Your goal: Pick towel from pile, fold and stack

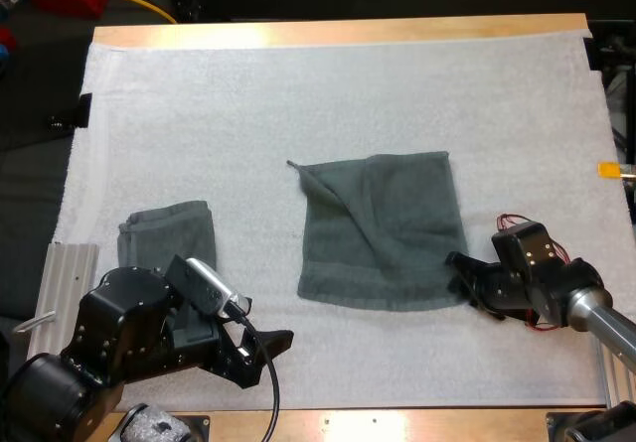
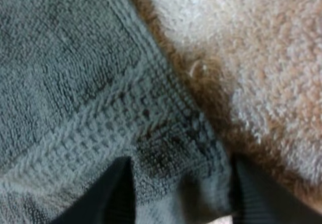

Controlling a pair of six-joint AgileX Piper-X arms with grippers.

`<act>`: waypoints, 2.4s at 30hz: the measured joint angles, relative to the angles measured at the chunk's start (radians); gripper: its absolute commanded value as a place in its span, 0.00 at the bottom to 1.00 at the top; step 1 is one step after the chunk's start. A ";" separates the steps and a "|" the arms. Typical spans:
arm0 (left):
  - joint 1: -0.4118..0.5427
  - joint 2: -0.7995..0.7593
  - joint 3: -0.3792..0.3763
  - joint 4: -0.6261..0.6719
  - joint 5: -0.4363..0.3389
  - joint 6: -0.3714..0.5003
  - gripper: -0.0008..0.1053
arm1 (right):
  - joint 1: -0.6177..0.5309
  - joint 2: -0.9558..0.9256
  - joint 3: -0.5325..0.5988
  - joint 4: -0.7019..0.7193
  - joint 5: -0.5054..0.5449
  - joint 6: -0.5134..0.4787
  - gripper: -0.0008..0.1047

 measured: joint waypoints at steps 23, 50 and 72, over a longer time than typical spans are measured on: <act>0.000 0.259 0.184 -0.255 0.000 -0.075 0.68 | 0.000 0.000 0.000 -0.003 -0.004 -0.023 0.01; 0.208 0.838 0.193 -0.451 0.181 0.035 0.68 | 0.000 0.000 0.000 -0.003 -0.014 -0.028 0.01; 0.209 1.005 0.189 -0.547 0.303 0.035 0.68 | 0.000 0.000 0.000 -0.003 -0.018 -0.028 0.01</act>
